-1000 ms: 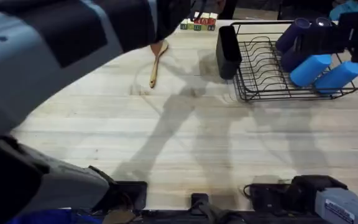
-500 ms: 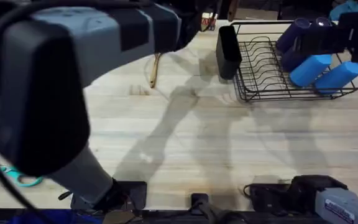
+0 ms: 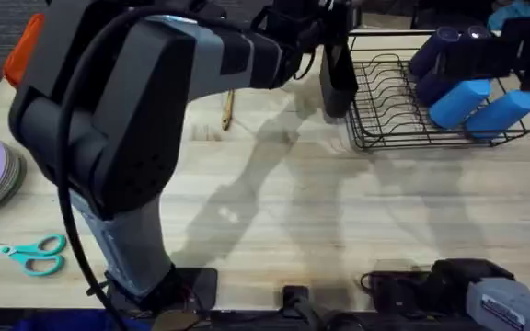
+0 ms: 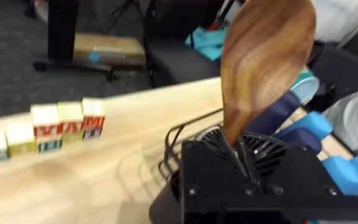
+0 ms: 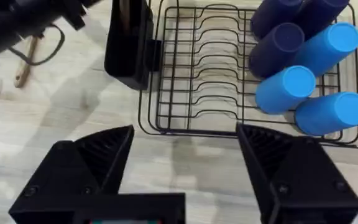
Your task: Pick up the spoon on the table one by one and put them onto the rack
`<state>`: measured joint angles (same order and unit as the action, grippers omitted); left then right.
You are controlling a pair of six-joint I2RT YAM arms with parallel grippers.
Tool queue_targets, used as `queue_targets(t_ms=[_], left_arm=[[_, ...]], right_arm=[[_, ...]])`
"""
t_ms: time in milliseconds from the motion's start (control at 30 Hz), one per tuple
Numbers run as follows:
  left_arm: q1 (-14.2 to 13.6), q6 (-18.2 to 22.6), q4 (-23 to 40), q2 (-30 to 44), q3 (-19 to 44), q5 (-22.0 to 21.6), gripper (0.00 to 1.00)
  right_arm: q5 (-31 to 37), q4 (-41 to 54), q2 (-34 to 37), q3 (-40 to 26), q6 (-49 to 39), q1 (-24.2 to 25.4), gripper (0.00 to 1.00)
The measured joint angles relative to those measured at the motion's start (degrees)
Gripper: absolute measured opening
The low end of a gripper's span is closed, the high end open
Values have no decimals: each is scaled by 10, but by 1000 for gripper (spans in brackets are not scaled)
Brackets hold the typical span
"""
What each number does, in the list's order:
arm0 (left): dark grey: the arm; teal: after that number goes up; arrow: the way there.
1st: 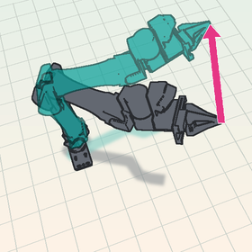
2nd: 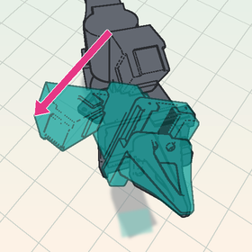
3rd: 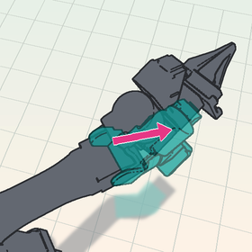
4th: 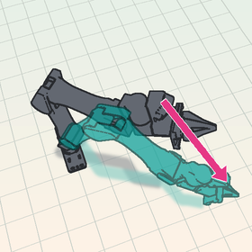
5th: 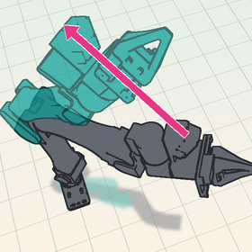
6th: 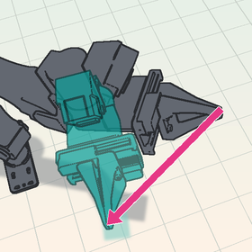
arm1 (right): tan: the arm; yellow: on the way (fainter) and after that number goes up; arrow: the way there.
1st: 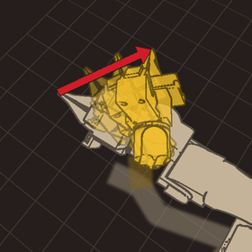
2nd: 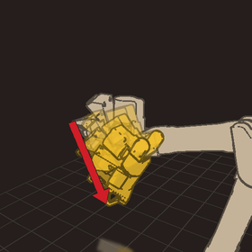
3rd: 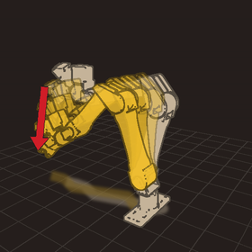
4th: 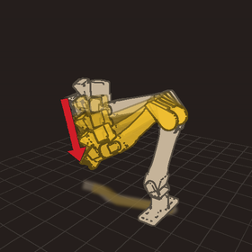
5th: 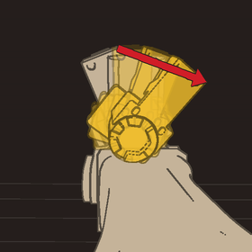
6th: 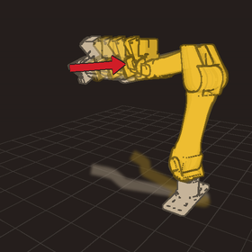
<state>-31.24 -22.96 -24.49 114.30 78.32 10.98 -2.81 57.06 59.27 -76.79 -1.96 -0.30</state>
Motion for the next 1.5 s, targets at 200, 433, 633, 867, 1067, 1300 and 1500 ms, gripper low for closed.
queue_targets(t_ms=[200,433,633,867,1067,1300,1500], left_arm=[[1,0,72,0,0,0,44],[5,-2,83,0,0,0,50],[6,-3,102,0,0,0,249],[6,-5,95,0,0,2,714],[10,-6,92,-1,0,4,994],[44,12,161,-74,0,4,995],[75,68,303,-145,0,4,995]], right_arm=[[0,0,0,0,-3,0,992],[0,0,0,0,-7,0,992],[0,0,0,0,-7,0,992],[0,0,0,0,-7,0,992],[0,0,0,0,-7,0,992],[0,1,0,0,-7,0,992],[0,4,0,0,-7,0,992]])
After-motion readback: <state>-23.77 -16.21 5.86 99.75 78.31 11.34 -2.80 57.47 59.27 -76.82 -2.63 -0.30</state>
